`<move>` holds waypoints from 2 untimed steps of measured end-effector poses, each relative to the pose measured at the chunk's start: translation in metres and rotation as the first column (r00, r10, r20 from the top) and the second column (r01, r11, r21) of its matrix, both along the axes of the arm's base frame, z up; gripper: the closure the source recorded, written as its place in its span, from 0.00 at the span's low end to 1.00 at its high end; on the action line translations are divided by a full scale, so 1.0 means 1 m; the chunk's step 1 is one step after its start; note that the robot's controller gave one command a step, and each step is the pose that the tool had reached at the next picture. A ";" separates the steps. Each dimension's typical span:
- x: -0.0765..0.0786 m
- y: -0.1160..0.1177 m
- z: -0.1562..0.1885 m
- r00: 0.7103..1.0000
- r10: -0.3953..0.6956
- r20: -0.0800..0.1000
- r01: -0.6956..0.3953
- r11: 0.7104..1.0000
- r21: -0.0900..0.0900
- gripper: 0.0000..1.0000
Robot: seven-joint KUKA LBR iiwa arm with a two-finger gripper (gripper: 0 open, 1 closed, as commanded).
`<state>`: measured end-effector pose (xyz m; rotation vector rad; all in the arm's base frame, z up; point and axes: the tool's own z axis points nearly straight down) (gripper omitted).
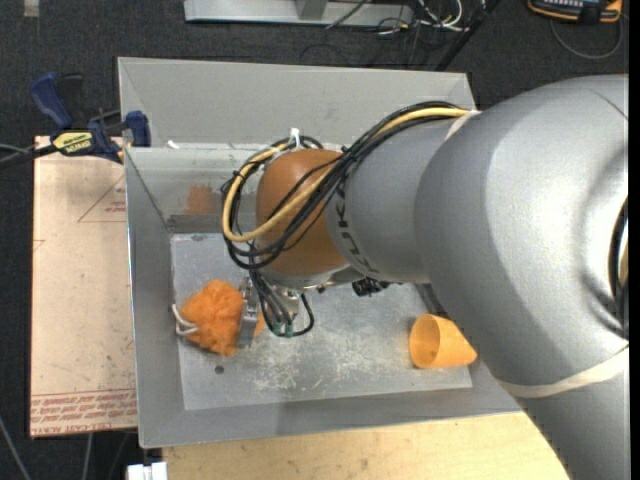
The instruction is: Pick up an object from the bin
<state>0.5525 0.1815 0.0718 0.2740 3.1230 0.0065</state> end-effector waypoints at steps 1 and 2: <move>0.000 0.000 0.000 1.000 0.000 0.000 0.000 1.000 0.000 1.00; -0.003 -0.010 0.001 1.000 0.002 0.005 -0.002 1.000 0.004 1.00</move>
Offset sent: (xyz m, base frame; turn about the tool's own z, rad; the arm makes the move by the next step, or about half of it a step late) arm -0.0070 -0.0205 -0.0018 -0.0051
